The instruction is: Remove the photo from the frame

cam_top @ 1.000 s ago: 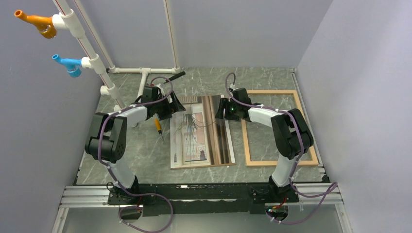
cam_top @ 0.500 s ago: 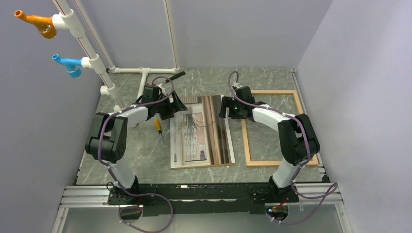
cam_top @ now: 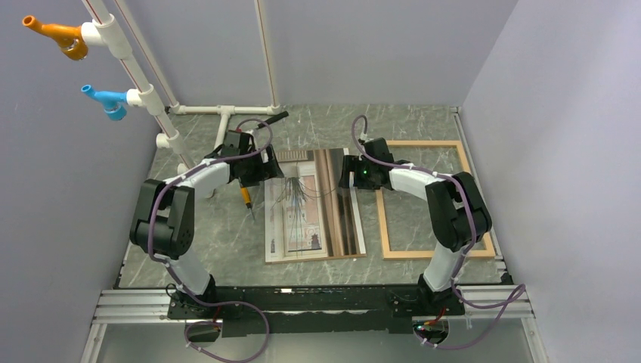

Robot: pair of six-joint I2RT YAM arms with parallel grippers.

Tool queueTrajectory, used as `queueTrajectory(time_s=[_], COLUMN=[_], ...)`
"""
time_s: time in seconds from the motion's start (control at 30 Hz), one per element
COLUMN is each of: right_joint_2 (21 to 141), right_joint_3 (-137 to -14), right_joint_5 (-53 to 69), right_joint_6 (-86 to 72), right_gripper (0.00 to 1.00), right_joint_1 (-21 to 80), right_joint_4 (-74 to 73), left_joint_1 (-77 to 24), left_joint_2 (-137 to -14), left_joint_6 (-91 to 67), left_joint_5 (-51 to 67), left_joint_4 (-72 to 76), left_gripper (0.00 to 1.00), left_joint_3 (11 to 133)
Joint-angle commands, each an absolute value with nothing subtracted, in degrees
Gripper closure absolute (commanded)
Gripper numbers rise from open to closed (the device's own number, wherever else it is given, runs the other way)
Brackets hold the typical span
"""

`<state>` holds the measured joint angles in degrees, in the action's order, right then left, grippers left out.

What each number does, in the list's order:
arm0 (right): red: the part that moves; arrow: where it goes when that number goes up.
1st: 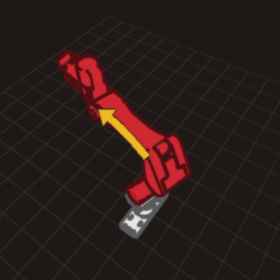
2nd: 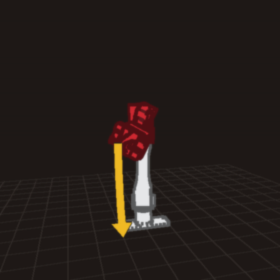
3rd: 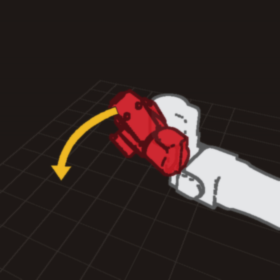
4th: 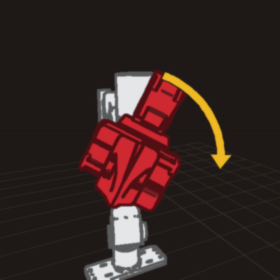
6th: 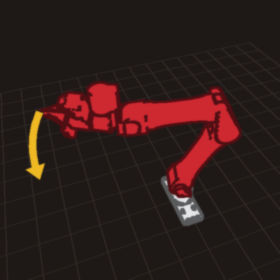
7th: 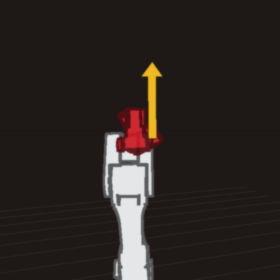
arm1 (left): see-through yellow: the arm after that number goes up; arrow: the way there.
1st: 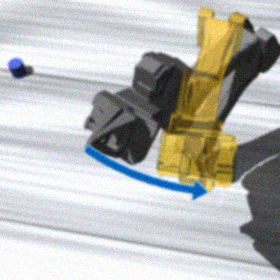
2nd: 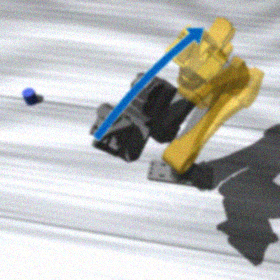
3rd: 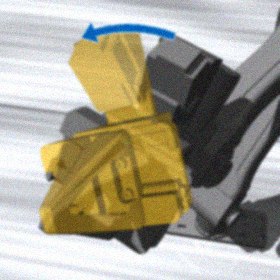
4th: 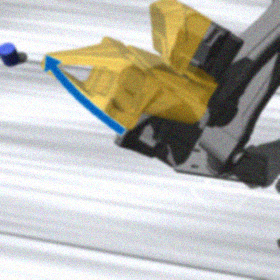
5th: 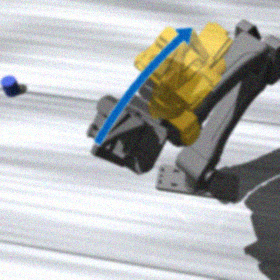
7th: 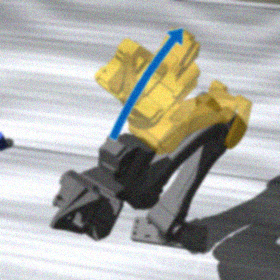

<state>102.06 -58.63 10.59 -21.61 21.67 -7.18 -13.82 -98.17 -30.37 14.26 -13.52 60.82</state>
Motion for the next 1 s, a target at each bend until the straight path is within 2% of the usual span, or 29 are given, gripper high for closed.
queueTrajectory(time_s=[0.0, 0.53, 0.97], right_joint_2=[103.33, 105.82, 106.52], right_joint_3=[-58.51, -59.67, -59.77], right_joint_5=[10.9, 11.59, 11.95], right_joint_6=[-21.62, -21.62, -21.53], right_gripper=[0.17, 0.18, 0.19], right_joint_1=[21.5, 21.53, 21.53], right_joint_4=[-4.83, -4.9, -4.92], left_joint_1=[-14.35, -15.27, -15.38], left_joint_2=[-95.01, -102.14, -94.3], left_joint_6=[-27.51, -31.72, -33.1], left_joint_5=[11.28, 17.9, 18.21], left_joint_4=[-15.75, -9.31, -7.93], left_gripper=[0.01, 0.0, 0.02], left_joint_3=[61.47, 61.12, 59.08])
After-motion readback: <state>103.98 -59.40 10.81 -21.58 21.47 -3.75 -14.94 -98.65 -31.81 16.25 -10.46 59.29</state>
